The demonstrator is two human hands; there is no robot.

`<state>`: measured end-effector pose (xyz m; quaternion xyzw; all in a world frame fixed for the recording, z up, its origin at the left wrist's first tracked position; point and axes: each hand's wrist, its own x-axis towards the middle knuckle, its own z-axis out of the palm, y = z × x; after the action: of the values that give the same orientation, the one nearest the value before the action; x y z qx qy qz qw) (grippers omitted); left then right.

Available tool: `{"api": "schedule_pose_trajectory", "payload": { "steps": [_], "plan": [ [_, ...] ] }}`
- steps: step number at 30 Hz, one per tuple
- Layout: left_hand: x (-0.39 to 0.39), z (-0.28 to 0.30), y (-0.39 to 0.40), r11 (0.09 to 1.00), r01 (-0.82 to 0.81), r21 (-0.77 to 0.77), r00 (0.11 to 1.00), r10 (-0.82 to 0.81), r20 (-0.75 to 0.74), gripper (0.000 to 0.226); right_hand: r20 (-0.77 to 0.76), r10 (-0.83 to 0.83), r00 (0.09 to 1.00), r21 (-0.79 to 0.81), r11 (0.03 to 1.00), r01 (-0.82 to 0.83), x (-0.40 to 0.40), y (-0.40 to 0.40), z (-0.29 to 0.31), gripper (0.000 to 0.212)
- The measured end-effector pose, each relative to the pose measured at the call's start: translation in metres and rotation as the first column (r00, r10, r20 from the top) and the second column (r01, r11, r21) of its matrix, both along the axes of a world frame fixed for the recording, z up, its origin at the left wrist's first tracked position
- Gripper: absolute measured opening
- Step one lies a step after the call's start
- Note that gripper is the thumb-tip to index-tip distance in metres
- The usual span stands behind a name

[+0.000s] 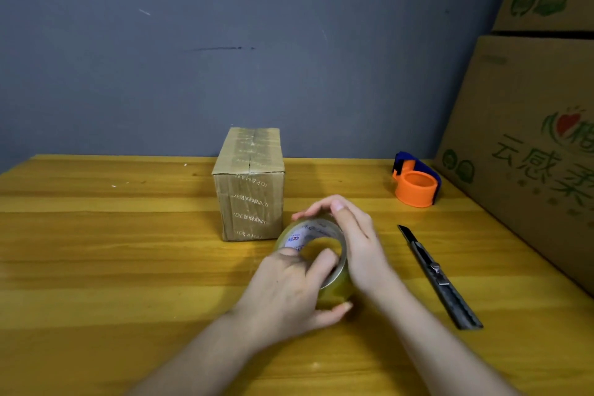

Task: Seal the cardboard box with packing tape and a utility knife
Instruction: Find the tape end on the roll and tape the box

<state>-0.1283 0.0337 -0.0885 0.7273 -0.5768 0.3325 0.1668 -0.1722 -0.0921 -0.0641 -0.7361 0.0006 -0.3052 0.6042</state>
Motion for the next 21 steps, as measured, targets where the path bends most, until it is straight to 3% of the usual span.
{"api": "schedule_pose_trajectory", "payload": {
  "steps": [4,8,17,21],
  "plan": [
    [-0.001,0.001,0.0,0.999,0.018,-0.045,0.999,-0.02,-0.037,0.045,-0.199,0.106,0.974,0.06,0.994,-0.096,-0.004,-0.001,0.014,0.05],
    [0.0,-0.003,0.0,0.995,0.091,0.05,0.993,-0.095,0.073,0.044,-0.32,0.223,0.921,0.054,0.975,-0.217,-0.013,-0.008,0.021,0.06],
    [0.005,-0.01,-0.001,0.99,0.124,0.072,0.99,-0.128,0.056,0.043,-0.234,0.114,0.966,0.036,0.993,-0.109,-0.007,-0.005,0.01,0.056],
    [0.009,-0.006,-0.004,0.989,0.124,0.074,0.992,-0.124,-0.001,0.05,-0.197,-0.023,0.98,0.055,0.998,0.035,-0.001,-0.008,0.008,0.053]
  ]
}}
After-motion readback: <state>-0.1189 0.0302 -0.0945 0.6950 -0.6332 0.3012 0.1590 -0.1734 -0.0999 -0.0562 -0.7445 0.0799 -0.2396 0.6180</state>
